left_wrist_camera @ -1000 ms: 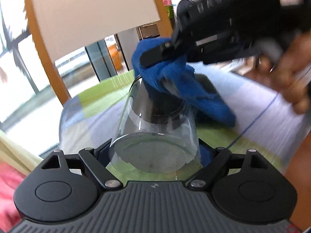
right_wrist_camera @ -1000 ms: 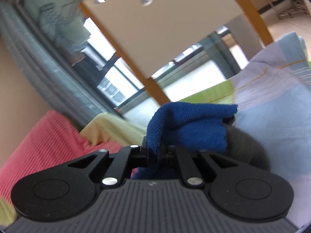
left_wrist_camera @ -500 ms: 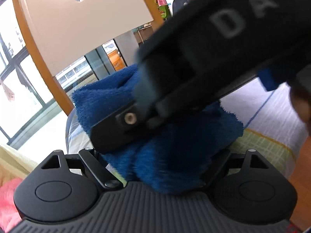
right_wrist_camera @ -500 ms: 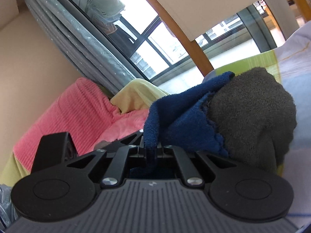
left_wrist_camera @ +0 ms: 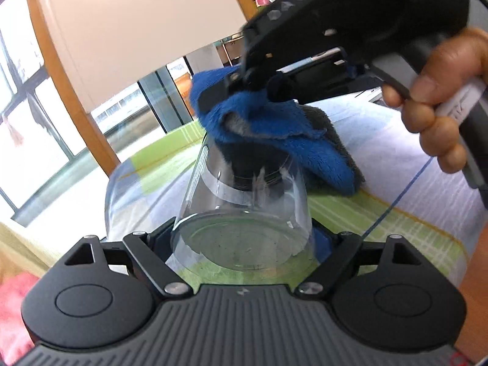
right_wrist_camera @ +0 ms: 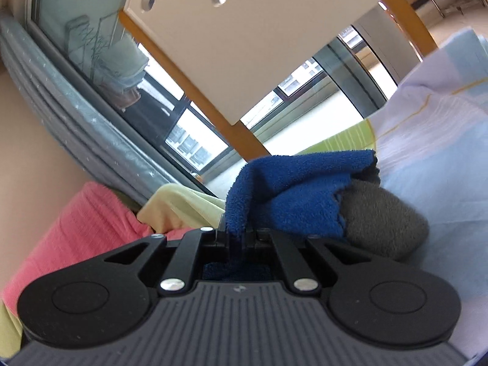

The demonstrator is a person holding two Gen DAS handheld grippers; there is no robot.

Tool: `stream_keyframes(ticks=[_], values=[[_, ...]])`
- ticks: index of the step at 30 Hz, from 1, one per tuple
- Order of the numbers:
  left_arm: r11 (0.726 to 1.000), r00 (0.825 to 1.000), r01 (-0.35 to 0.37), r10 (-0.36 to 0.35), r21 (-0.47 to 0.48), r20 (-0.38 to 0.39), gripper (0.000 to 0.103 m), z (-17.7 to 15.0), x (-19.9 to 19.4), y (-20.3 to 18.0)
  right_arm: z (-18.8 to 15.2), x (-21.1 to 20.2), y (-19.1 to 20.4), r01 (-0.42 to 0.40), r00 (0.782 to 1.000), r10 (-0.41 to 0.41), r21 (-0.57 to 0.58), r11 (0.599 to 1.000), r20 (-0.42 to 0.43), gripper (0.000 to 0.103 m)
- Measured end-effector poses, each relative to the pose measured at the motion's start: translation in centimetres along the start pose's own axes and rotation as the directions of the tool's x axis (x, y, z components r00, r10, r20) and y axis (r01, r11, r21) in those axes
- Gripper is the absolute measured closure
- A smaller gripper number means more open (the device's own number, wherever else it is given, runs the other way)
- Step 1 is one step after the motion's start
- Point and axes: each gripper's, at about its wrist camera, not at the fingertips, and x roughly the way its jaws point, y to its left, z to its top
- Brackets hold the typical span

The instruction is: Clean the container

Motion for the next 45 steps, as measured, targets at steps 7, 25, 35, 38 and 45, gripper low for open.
stream_keyframes(ticks=[7,25,35,38,45], values=[[0.955,0.983,0.165,-0.18,-0.247,-0.038,0.016,-0.2,1.2,2.8,-0.6,-2.1,-0.8,0.001,0.999,-0.004,0.058,0.998,0.049,0.101],[0.981,0.994,-0.106,0.098,0.165,0.054,0.018,-1.7,0.4,-1.6,-2.9,-2.3,2.7,-0.15,0.985,0.154,0.052,0.987,-0.083,0.1],[0.974,0.991,-0.125,0.114,0.189,0.063,0.017,-2.4,0.4,-2.0,-0.2,0.3,1.9,0.02,1.0,-0.023,-0.111,0.994,-0.021,0.101],[0.976,0.992,-0.119,0.108,0.182,0.069,0.017,-2.4,0.3,-2.0,0.5,0.4,1.2,0.054,0.999,-0.054,-0.121,0.991,0.005,0.101],[1.0,0.999,0.024,-0.025,0.016,0.033,0.015,-2.1,-0.1,0.4,0.1,0.0,1.2,0.05,0.999,-0.048,-0.094,0.994,0.021,0.101]])
